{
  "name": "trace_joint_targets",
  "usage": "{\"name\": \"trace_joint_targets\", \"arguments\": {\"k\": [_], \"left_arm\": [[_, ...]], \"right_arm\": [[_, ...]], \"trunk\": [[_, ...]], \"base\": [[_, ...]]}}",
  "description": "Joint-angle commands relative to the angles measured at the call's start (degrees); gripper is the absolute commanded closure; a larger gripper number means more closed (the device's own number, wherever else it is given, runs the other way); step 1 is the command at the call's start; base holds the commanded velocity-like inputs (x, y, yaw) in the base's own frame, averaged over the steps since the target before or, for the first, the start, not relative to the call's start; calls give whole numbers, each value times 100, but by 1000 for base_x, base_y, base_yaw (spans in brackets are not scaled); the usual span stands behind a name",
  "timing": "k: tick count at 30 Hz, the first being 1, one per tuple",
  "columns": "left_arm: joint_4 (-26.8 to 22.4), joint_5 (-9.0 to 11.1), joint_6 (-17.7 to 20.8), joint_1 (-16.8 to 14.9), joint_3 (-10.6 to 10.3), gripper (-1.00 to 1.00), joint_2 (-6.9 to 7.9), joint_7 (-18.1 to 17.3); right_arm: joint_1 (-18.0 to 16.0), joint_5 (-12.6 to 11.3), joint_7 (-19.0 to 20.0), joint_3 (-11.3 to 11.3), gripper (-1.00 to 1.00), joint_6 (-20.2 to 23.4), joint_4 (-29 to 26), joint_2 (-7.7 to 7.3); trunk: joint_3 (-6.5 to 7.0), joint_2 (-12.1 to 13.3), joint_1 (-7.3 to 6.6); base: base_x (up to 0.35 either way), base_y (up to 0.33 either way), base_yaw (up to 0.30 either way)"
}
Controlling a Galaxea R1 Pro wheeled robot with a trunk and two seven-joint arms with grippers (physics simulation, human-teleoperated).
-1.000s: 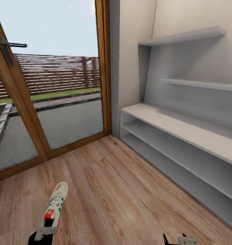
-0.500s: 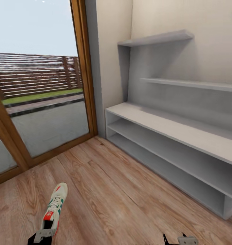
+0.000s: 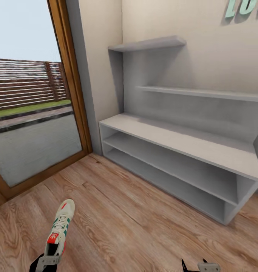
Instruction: Pick up the two gym shoes and the two sandals from the corridor floor and place them onto the hallstand (shoe rack) in the corridor, making sure they are on the rack and not on the floor. Arrange them so the two gym shoes are next to each other and the two sandals are next to each other.
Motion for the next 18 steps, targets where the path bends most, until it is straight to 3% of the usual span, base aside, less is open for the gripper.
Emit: {"name": "trace_joint_targets", "arguments": {"k": [1, 18], "left_arm": [[2, 30, -11, -1, 32, 100, 0, -54], [5, 22, -13, -1, 34, 100, -43, -57]], "right_arm": [[-5, 28, -2, -14, -100, -17, 7, 2], [-5, 28, -2, -16, -100, -17, 10, 2]], "trunk": [[-5, -2, -1], [-5, -2, -1]], "base": [[0, 0, -300], [0, 0, -300]]}}
